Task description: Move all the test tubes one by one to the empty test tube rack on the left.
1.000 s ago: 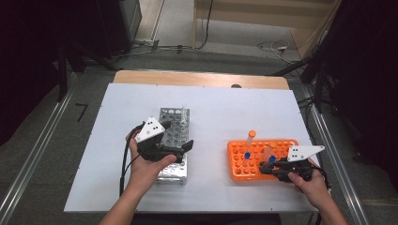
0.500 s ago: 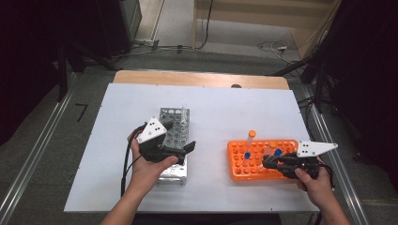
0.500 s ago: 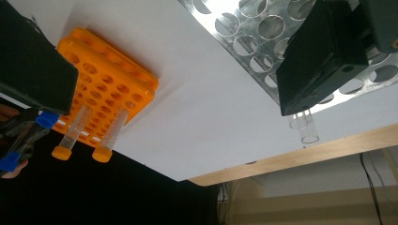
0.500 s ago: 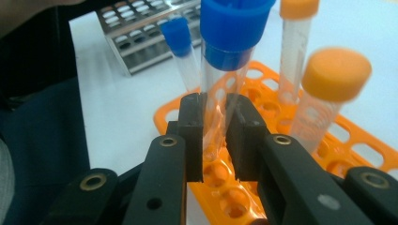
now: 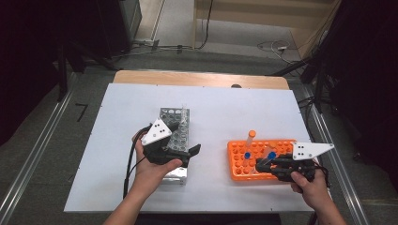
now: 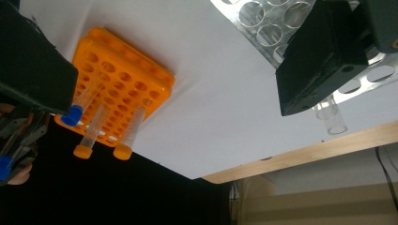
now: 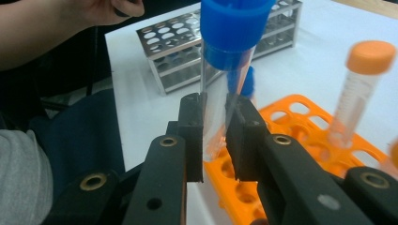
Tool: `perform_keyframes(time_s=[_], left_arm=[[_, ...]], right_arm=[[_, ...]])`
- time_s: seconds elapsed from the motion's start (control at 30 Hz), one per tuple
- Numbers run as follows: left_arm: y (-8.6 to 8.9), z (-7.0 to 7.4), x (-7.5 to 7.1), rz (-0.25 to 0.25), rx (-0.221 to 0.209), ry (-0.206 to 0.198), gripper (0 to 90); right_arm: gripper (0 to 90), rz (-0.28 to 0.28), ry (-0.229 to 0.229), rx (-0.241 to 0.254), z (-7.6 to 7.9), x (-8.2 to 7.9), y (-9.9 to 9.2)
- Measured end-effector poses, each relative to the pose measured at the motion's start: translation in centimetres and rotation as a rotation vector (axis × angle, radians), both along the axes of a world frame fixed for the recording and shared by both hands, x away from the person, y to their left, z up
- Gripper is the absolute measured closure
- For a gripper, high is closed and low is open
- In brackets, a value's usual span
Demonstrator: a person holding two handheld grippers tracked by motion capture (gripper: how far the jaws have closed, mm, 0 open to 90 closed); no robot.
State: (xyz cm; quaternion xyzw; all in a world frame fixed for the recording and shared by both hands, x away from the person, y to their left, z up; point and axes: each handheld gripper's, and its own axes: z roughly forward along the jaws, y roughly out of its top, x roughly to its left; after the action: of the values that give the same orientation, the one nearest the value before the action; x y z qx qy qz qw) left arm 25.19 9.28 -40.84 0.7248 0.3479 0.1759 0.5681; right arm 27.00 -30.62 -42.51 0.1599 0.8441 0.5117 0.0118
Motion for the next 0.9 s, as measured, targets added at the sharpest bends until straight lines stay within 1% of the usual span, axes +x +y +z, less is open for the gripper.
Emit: perform_keyframes(time_s=[0.27, 0.37, 0.63, 0.7, 0.73, 0.83, 0.9], left_arm=[[-1.5, 0.2, -0.3, -0.053, -0.008, -0.002, 0.0], [-2.2, 0.3, -0.5, -0.075, -0.011, -0.004, 1.6], [-4.2, 0.2, -0.9, -0.173, -0.029, -0.002, 11.3], [-4.6, 0.1, -1.0, -0.191, -0.026, -0.003, 15.4], [-4.9, 0.1, -1.0, -0.207, -0.033, 0.000, 17.3], [-5.5, 0.0, -1.2, -0.240, -0.036, 0.003, 23.2], [-5.9, -0.1, -1.2, -0.272, -0.034, 0.006, 26.8]], right_arm=[[74.4, 0.043, 0.016, -0.013, -0.1, -0.4, 2.3], [74.3, 0.056, 0.022, -0.015, -0.2, -0.5, 3.2], [74.4, 0.078, 0.038, -0.033, -0.5, -0.6, 5.1], [74.3, 0.087, 0.039, -0.034, -0.6, -0.7, 5.5], [74.4, 0.086, 0.042, -0.035, -0.6, -0.7, 5.8], [74.4, 0.090, 0.048, -0.043, -0.8, -0.7, 6.4], [74.3, 0.089, 0.052, -0.043, -0.8, -0.7, 6.6]])
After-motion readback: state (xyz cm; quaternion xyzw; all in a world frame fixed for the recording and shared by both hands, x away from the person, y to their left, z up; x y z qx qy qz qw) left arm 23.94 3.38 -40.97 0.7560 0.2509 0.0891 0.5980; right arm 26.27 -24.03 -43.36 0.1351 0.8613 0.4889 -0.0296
